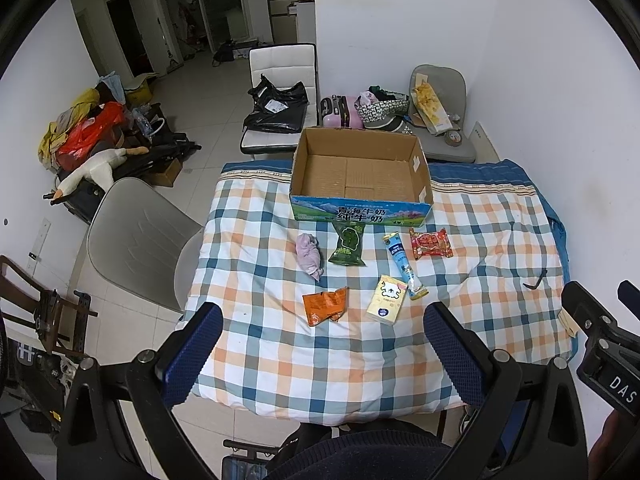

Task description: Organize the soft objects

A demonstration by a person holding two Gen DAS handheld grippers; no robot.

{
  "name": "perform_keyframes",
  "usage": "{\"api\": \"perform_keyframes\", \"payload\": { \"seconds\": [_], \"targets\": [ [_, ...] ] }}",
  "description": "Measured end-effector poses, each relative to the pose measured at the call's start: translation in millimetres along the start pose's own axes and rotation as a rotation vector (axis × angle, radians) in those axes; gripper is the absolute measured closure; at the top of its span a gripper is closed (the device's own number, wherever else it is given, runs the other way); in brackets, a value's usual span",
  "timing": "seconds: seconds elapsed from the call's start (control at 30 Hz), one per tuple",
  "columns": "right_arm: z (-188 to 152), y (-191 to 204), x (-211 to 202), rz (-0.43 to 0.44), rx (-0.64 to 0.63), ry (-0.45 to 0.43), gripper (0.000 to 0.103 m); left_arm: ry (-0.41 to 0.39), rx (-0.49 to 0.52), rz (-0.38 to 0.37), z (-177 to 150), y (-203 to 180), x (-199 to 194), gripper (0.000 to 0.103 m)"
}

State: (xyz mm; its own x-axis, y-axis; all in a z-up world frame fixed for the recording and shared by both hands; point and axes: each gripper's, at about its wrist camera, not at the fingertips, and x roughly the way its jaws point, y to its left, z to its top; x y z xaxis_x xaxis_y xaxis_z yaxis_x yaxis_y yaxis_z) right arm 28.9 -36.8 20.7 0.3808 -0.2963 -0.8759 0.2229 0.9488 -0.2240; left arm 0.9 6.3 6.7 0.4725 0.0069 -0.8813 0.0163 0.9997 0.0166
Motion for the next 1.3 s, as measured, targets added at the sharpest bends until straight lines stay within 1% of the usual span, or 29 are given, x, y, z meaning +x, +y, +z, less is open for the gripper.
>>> {"api": "perform_keyframes", "payload": {
  "seconds": [0.17, 0.4, 1.3],
  "targets": [
    [7.8, 3.2, -6.7, 0.001, -0.001, -0.006, 0.0, -0.003, -0.005, 0.001, 1.8, -0.3, 0.2, 0.0],
    [7.9, 3.7, -6.9, 0.001, 0.001, -0.01, 0.0, -0.003, -0.003, 0.002, 8.6, -2.2, -3.7, 0.0],
    [4.0, 3.0, -9.0, 0.001, 0.001, -0.021, 0.0, -0.014, -0.004, -0.001, 6.6, -0.4, -4.6, 0.0]
  ]
}}
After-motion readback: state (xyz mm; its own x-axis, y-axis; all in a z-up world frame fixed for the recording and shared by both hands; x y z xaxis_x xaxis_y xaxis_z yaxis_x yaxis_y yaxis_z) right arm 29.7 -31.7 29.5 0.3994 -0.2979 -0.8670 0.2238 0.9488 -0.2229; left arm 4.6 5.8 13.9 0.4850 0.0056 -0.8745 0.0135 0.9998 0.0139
